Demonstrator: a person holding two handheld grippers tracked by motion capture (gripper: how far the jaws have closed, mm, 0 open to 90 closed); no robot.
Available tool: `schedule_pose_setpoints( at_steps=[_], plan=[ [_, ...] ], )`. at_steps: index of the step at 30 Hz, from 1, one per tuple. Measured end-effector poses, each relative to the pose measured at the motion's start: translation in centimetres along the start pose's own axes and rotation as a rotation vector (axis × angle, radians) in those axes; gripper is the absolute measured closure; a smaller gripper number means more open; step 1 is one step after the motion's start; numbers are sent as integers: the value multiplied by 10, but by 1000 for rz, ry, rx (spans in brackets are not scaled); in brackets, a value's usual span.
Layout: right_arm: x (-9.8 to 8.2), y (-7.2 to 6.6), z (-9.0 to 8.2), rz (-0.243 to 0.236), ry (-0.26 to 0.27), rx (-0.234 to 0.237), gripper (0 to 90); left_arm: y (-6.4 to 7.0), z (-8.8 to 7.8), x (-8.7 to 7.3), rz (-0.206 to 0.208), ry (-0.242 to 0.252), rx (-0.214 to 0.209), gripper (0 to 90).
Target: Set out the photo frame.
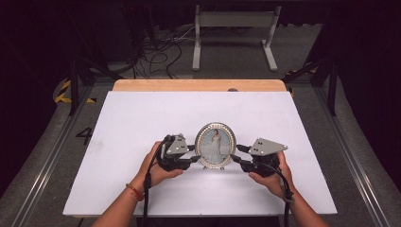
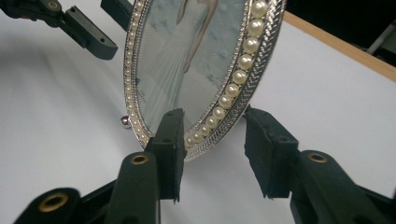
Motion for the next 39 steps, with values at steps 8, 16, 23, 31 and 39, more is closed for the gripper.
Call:
schedule_pose_setpoints(
  at_steps=[8, 16, 23, 31, 39],
  plan=[
    [-11, 8, -21, 13, 19, -17, 470, 7, -28, -19, -12, 30, 86, 435],
    [-31, 7, -36, -14, -2, -50, 292, 14, -55, -52, -60, 48, 157, 244],
    [-49, 5, -42, 5, -15, -76, 155, 16, -72, -83, -103, 40, 191, 145],
    [-67, 1, -48, 5, -26, -104, 118, 15, -84, -103, -158, 60, 226, 102],
    [-80, 4, -51, 47, -4, -118, 119, 13, -86, -109, -205, 87, 226, 95]
  ],
)
Point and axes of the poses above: each handheld gripper's, and its own axes: z roughly forward along the jaws, x roughly out of its top, y roughly to its right, the point moved 1 cm from there along z, roughly forward along the jaws, and after that the axes turned 3 degrees about x, right-handed, at the moved point
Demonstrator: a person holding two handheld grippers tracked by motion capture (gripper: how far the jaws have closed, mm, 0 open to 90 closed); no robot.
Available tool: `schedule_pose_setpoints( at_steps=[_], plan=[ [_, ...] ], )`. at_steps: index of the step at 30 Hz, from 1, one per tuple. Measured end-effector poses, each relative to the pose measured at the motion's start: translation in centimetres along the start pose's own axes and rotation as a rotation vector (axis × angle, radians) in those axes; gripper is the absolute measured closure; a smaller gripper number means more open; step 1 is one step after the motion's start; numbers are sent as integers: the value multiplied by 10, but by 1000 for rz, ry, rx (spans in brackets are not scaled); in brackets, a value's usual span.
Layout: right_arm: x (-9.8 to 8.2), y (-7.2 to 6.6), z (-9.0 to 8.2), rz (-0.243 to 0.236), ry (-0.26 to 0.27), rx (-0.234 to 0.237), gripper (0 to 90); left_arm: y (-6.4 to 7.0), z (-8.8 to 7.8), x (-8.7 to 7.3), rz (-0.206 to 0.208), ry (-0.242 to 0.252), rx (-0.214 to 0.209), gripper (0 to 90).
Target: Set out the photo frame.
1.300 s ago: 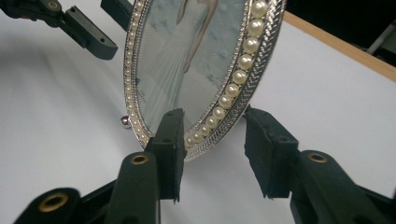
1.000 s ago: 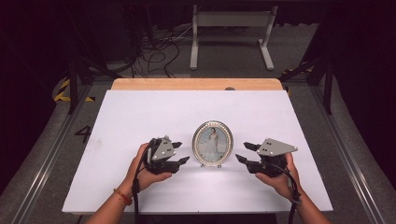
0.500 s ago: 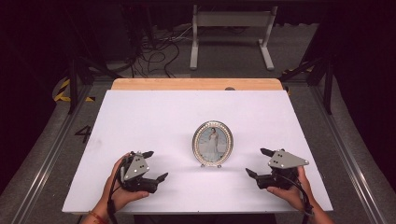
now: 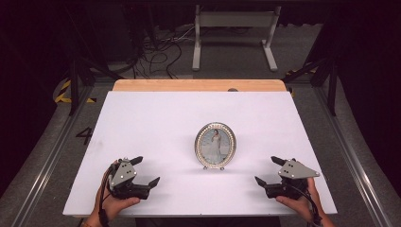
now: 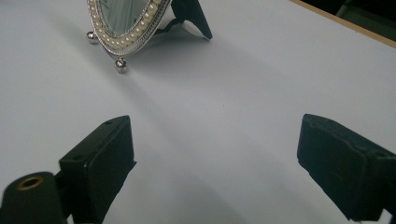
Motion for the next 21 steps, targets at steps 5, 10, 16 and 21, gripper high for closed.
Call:
schedule_pose_setpoints(
  at_steps=[5, 10, 16, 21],
  plan=[
    [0, 3, 0, 14, 6, 1, 118, -2, 1, 0, -6, 6, -12, 93],
    [-3, 4, 2, 18, -6, -1, 118, -3, 1, 0, -7, -1, -14, 91],
    [-4, 5, 2, 14, -15, -2, 117, -3, 1, 0, -5, -8, -24, 88],
    [-3, 5, 1, 11, -13, -17, 117, -4, 1, 0, 0, -11, -15, 84]
  ],
)
Point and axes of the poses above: each handheld gripper's, and its own axes: z roughly forward along the jaws, x roughly out of its top, y roughly to its right, the point moved 1 cm from there along z, roughly forward along the jaws, and after that the axes turned 3 degrees about x, right-handed, at the moved point
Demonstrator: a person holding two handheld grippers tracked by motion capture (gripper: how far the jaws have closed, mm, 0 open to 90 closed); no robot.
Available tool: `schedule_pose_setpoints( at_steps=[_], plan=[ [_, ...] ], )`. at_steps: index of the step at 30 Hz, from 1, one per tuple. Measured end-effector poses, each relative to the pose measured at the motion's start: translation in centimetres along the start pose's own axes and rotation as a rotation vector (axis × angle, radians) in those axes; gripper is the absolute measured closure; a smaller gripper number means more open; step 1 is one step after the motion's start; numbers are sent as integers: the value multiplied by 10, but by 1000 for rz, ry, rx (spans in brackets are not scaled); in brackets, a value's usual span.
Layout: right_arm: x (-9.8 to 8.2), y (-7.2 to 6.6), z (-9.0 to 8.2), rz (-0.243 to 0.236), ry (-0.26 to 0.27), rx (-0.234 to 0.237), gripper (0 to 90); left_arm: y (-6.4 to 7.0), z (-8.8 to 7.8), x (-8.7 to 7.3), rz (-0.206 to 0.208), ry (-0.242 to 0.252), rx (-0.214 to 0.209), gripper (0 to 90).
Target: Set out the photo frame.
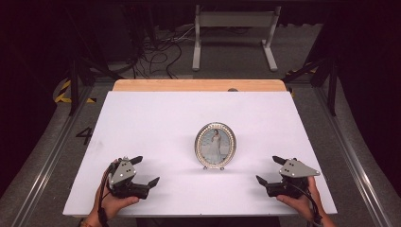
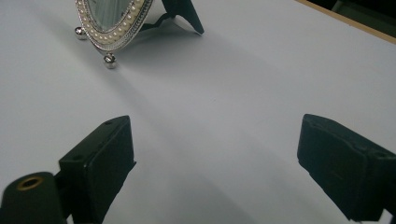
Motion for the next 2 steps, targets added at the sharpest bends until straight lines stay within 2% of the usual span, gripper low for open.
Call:
schedule_pose_setpoints(
  at_steps=[2],
  plan=[
    [0, 1, -1, 3, 5, -7, 117, 0, 0, 0, -4, 3, -5, 83]
  ],
)
Point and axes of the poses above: each handheld gripper's, and its own axes: z roughly forward along the jaws, x roughly out of its top, y roughly to its right, the point moved 1 cm from there along z, roughly forward along the jaws, and after that the axes turned 3 degrees about x, right-handed, at the moved point
